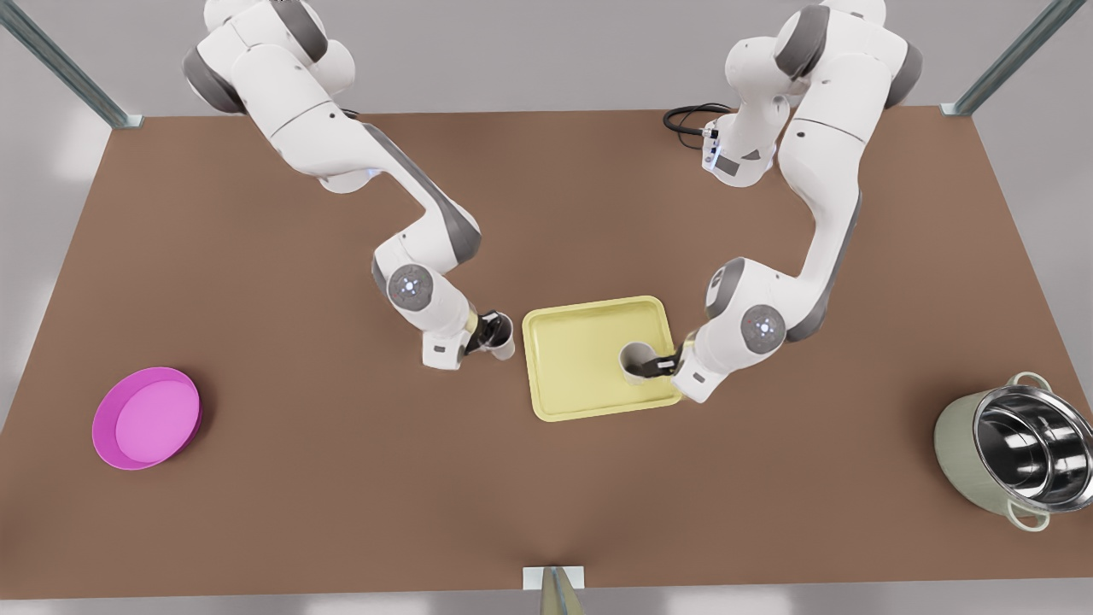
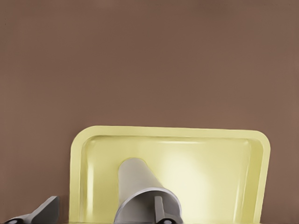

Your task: Use both arms to respectively pick up the white IKEA cups from the middle-left and middle-right positions, then place the white IKEA cups onto the middle-middle tray, ensuring that the cups remain upright and do not tip over

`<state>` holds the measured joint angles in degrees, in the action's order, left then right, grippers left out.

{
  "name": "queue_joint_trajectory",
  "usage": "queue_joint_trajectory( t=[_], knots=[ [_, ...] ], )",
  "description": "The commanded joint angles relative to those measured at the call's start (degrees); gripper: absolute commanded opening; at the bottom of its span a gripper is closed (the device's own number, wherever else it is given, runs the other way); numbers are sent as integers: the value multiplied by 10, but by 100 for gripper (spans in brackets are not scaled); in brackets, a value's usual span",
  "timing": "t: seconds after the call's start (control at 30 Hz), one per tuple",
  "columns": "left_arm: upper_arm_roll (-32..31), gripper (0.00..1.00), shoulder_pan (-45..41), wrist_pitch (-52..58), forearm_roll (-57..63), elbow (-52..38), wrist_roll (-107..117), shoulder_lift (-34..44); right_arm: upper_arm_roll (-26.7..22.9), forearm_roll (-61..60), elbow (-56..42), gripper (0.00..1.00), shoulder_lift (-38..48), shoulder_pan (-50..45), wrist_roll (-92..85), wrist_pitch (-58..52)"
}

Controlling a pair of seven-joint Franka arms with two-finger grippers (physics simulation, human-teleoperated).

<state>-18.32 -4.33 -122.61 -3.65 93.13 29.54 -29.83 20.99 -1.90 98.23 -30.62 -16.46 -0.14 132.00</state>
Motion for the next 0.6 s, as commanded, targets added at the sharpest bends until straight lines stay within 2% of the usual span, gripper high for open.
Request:
queue_joint_trajectory(
  t=[0.0,0.03,0.1,0.13,0.17,0.2,0.23,0.43,0.47,0.5,0.53,0.57],
  knots=[
    [3,100,22,229,17,-84,65,12,0,51,-30,21,-21,-29,383,21],
    [2,100,42,330,48,-160,64,12,0,60,-51,21,-37,-46,412,20],
    [2,100,59,461,90,-280,27,12,0,61,-84,21,-66,-63,418,20],
    [4,100,82,486,117,-290,-125,19,0,62,-101,21,-85,-71,418,20],
    [47,100,66,463,125,-229,-207,82,-1,62,-111,21,-95,-75,417,20],
    [138,100,1,332,106,-69,-213,191,-1,73,-126,21,-112,-81,417,20],
    [139,100,4,381,95,-100,-214,168,-1,74,-134,21,-120,-82,417,20],
    [138,100,5,447,59,-104,-212,168,-1,89,-150,21,-153,-87,417,22],
    [138,100,5,447,60,-105,-215,168,-1,89,-150,40,-153,-87,417,21],
    [138,100,5,459,38,-105,-215,169,-1,90,-150,96,-153,-87,417,22],
    [139,100,5,461,32,-106,-215,169,-1,99,-150,100,-153,-87,416,22],
    [138,100,5,461,29,-105,-213,169,-1,102,-150,100,-152,-87,416,21]
  ],
)
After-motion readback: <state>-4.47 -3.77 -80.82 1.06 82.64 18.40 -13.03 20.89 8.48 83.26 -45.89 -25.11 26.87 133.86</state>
